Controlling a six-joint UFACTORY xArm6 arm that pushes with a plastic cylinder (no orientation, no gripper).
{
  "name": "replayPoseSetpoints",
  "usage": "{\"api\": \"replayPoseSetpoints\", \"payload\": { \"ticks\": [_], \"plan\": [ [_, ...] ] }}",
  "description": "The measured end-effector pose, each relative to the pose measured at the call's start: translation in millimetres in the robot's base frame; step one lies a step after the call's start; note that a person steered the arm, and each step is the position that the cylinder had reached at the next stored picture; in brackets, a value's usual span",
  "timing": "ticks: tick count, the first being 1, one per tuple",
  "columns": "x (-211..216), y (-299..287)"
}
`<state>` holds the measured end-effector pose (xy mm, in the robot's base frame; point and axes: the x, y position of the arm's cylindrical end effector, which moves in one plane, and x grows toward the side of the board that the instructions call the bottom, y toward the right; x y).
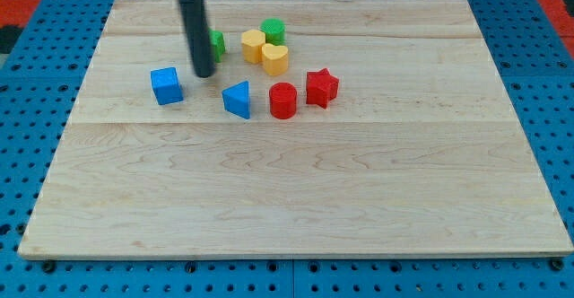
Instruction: Point at the blue triangle
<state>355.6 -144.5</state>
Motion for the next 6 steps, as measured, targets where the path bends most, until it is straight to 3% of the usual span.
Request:
{"api": "replayPoseSetpoints", "payload": {
  "ticks": [1, 2, 3, 6],
  "plan": [
    [-51.7, -14.3],
    [-63.5, 56.7],
    [-63.5, 72.9],
    [22.4, 90.1]
  ]
}}
